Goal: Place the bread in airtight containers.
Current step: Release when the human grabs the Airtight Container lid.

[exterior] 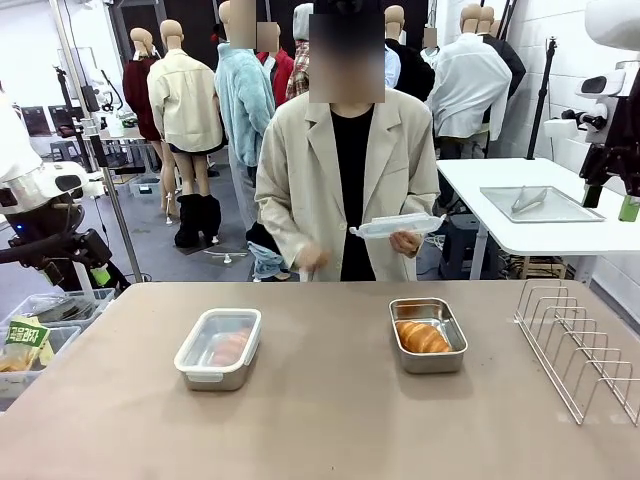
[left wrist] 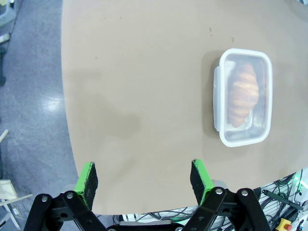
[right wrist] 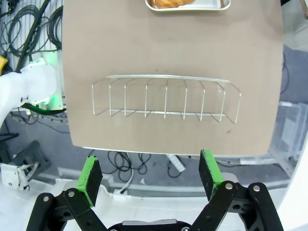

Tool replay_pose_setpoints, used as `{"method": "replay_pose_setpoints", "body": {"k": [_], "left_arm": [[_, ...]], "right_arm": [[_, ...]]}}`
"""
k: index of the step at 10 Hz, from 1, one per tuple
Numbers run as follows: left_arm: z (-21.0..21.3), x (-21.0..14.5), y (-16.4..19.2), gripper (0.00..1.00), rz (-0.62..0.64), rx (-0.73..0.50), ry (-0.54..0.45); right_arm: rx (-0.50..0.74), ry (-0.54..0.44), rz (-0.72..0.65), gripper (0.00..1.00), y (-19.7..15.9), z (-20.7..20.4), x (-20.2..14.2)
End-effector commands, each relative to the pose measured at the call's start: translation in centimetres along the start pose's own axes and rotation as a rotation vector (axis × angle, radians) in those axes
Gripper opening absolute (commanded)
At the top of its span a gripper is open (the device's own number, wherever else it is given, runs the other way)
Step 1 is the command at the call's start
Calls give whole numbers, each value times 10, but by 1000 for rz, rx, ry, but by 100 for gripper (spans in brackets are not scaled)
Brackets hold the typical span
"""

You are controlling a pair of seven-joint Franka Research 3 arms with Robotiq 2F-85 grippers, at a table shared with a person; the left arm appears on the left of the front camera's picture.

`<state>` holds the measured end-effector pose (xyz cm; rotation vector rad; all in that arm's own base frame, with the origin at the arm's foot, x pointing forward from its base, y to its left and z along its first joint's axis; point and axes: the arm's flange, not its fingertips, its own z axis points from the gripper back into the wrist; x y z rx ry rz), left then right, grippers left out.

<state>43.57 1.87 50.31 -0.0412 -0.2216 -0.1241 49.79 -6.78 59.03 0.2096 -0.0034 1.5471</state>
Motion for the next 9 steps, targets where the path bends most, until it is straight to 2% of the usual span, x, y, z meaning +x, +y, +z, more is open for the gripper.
{"method": "replay_pose_setpoints", "body": {"k": [1, 9], "left_arm": [[1, 0, 2, 100, 2, -3, -2], [1, 0, 2, 100, 2, -3, -2]], "right_arm": [[4, -2, -6, 100, 1, 1, 0], [4, -2, -6, 100, 1, 1, 0]]}}
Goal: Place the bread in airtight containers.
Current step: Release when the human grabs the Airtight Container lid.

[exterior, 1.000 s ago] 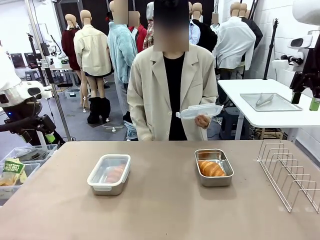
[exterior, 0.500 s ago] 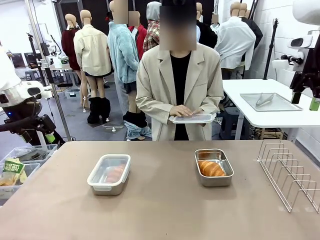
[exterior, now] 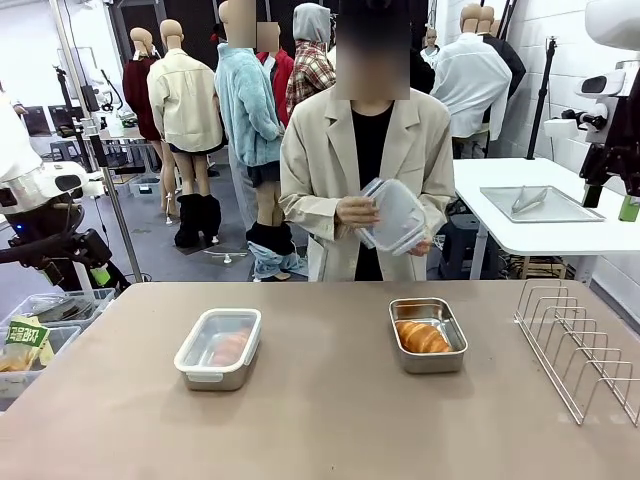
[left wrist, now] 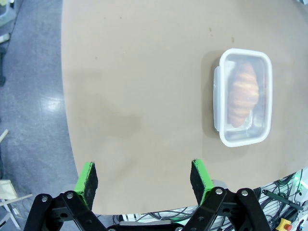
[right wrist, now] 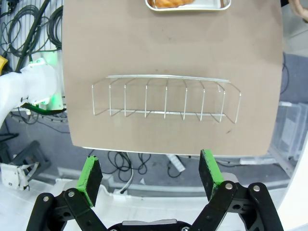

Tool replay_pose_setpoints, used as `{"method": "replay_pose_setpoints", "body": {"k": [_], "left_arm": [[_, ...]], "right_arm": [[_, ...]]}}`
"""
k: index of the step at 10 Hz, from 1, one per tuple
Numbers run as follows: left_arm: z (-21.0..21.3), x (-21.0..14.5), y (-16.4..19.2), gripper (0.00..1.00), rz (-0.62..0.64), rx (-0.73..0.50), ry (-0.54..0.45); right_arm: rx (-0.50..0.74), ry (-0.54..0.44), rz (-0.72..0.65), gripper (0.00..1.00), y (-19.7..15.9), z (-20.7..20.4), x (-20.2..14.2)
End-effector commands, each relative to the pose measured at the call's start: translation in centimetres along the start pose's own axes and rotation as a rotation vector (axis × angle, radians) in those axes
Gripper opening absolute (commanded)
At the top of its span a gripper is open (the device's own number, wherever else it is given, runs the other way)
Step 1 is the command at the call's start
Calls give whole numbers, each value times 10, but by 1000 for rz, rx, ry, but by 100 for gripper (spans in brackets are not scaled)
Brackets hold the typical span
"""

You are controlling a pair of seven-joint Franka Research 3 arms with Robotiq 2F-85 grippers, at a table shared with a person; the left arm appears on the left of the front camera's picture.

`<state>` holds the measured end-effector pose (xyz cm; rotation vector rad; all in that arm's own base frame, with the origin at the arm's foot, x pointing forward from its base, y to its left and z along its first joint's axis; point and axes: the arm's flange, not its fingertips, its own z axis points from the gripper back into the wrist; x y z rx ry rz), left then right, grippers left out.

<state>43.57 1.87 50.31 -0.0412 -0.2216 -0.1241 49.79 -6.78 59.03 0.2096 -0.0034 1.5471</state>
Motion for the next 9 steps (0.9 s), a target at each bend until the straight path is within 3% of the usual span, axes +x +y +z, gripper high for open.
{"method": "replay_pose_setpoints", "body": {"k": [1, 9], "left_arm": [[1, 0, 2, 100, 2, -3, -2], [1, 0, 2, 100, 2, -3, -2]], "right_arm": [[4, -2, -6, 100, 1, 1, 0], [4, -2, -6, 100, 1, 1, 0]]}}
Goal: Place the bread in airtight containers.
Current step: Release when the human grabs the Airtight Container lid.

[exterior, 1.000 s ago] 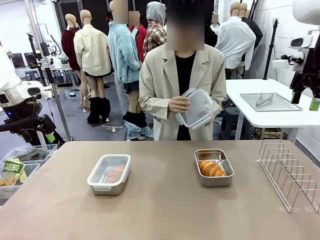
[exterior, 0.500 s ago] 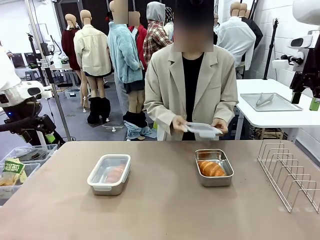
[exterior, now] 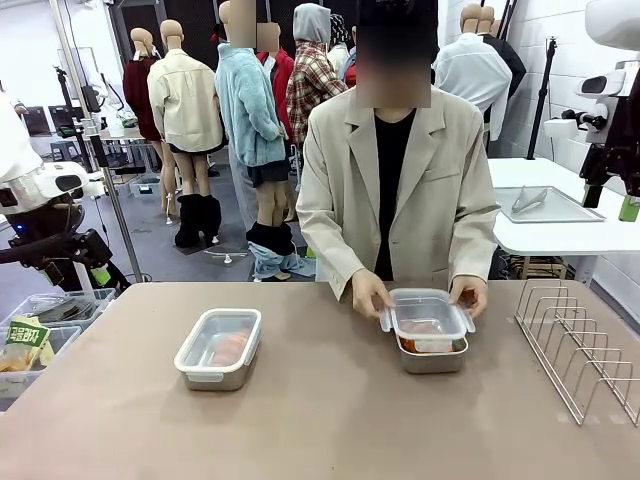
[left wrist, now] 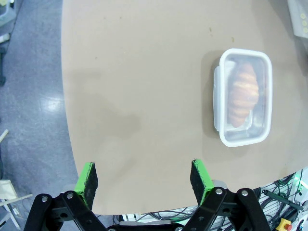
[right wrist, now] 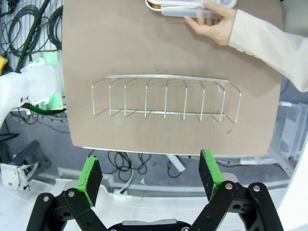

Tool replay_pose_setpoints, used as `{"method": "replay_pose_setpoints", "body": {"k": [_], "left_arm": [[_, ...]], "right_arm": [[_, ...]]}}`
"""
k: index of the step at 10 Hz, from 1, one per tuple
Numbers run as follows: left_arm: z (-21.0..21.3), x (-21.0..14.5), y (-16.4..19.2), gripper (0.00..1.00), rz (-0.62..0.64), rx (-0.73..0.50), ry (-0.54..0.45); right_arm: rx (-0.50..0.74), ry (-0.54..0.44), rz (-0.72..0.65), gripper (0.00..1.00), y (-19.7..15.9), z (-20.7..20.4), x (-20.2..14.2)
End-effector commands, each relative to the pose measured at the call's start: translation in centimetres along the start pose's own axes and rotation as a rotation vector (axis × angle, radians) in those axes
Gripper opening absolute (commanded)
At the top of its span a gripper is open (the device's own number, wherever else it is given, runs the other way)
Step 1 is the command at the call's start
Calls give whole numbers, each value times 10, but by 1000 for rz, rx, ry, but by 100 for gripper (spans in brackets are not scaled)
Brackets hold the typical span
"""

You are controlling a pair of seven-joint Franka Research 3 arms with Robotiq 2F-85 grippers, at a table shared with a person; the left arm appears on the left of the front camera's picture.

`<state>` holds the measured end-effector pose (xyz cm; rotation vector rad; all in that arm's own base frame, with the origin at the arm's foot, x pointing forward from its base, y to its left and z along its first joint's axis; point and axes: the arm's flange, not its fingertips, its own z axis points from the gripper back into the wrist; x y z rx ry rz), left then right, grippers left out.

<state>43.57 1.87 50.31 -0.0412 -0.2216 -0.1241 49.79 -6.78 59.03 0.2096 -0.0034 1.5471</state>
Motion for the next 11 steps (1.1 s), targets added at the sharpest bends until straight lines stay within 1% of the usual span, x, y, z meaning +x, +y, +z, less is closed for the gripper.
{"method": "replay_pose_setpoints", "body": {"k": [1, 11], "left_arm": [[1, 0, 2, 100, 2, -3, -2], [1, 0, 2, 100, 2, -3, -2]], "right_arm": [[4, -2, -6, 100, 1, 1, 0], [4, -2, -6, 100, 1, 1, 0]]}}
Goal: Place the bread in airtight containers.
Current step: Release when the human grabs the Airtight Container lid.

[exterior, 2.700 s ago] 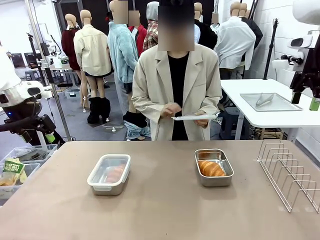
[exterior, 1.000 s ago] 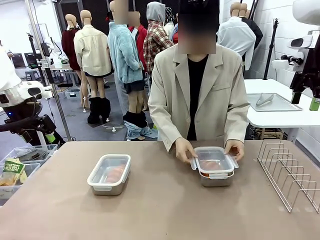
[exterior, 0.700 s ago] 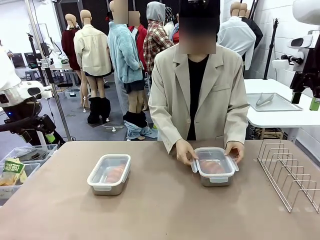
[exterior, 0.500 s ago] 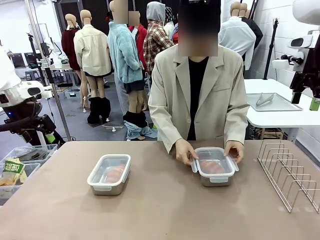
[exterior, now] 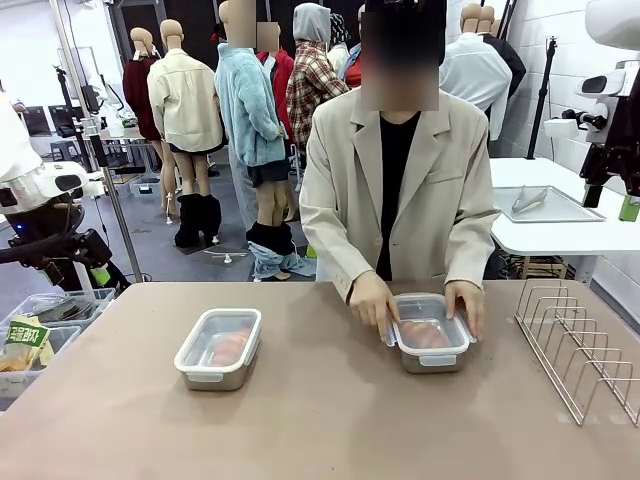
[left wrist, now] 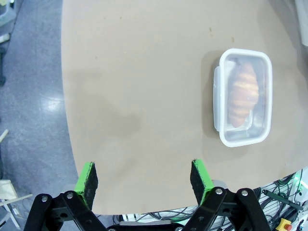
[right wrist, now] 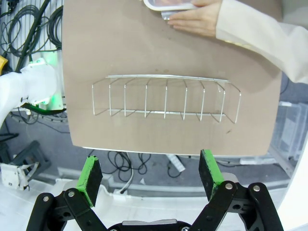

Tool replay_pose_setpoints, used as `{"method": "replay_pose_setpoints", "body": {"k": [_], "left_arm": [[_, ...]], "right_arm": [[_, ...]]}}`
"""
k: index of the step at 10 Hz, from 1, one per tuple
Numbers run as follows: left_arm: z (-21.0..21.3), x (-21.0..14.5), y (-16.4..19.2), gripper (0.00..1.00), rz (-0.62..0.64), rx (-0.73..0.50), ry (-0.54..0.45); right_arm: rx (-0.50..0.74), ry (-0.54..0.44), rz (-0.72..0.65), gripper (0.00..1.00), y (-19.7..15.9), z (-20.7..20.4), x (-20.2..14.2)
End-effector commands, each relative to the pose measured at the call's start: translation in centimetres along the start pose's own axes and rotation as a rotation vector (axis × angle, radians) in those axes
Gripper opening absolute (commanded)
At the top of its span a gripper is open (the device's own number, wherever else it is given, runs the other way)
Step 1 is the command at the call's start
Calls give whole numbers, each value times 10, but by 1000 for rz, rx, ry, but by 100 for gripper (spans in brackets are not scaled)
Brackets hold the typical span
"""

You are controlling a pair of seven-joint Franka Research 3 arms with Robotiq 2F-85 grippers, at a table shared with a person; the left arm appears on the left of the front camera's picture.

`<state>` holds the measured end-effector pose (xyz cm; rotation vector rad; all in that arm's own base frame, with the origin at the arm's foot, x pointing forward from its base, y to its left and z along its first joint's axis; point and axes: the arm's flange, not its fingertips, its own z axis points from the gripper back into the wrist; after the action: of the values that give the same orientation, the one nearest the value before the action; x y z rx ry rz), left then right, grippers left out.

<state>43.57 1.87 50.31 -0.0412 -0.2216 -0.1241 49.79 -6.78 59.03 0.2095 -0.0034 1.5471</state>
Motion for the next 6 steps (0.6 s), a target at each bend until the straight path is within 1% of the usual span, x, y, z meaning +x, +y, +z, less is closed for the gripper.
{"method": "replay_pose_setpoints", "body": {"k": [1, 6], "left_arm": [[1, 0, 2, 100, 2, -3, -2], [1, 0, 2, 100, 2, -3, -2]], "right_arm": [[4, -2, -6, 100, 1, 1, 0], [4, -2, -6, 100, 1, 1, 0]]}}
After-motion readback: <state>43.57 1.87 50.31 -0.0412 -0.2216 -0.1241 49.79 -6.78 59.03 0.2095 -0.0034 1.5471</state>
